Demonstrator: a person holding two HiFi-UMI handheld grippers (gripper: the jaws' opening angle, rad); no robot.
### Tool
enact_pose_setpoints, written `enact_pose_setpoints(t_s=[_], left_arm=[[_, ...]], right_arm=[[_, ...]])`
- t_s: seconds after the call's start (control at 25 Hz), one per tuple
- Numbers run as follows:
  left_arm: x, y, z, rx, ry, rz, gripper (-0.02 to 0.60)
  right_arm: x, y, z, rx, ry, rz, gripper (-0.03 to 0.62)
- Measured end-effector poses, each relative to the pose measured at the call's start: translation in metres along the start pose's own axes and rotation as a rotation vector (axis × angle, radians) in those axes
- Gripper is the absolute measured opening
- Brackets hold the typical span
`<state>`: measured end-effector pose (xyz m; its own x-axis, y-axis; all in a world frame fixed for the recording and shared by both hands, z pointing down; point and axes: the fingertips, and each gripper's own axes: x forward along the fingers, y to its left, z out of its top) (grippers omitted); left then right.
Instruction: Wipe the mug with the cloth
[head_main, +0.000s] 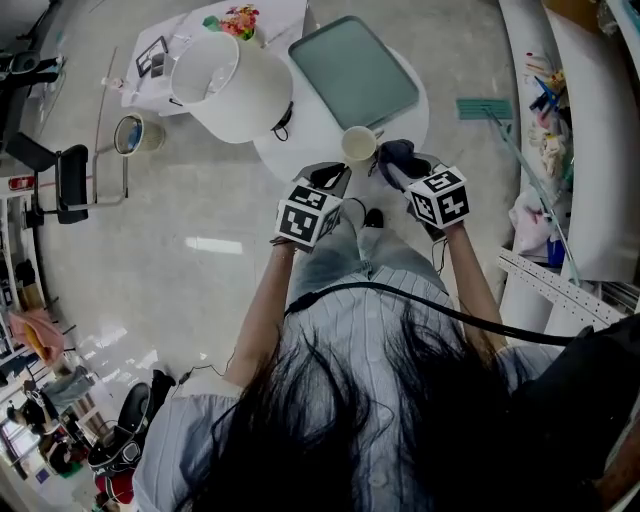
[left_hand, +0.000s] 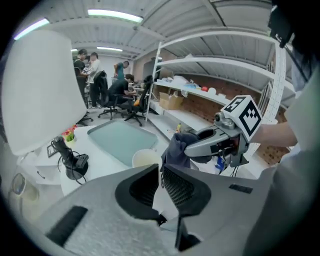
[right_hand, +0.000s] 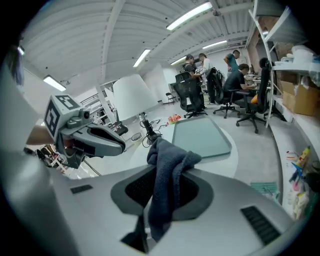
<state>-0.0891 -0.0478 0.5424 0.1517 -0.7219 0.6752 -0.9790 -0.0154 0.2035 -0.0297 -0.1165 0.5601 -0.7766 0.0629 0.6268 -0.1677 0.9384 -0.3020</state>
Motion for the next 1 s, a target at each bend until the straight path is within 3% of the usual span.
enact_pose_setpoints(t_s=[0.28, 0.56, 1.0], left_arm=[[-0.020, 0.001, -0.016, -0.069, -0.027, 0.054, 0.041], [-0.031, 0.004, -0.034, -0.158, -0.061, 0.100, 0.041], [-0.069, 0.028, -0.054, -0.307, -0.133, 0.242, 0.041]], right_arm=[[0.004, 0.027, 0.012, 0.006, -0.042, 0.018, 0.086], [0.013, 0.065, 0.018, -0.067, 0.002, 0.162, 0.086], [0.028, 0.087, 0.021, -0.102, 0.049, 0.223, 0.086]])
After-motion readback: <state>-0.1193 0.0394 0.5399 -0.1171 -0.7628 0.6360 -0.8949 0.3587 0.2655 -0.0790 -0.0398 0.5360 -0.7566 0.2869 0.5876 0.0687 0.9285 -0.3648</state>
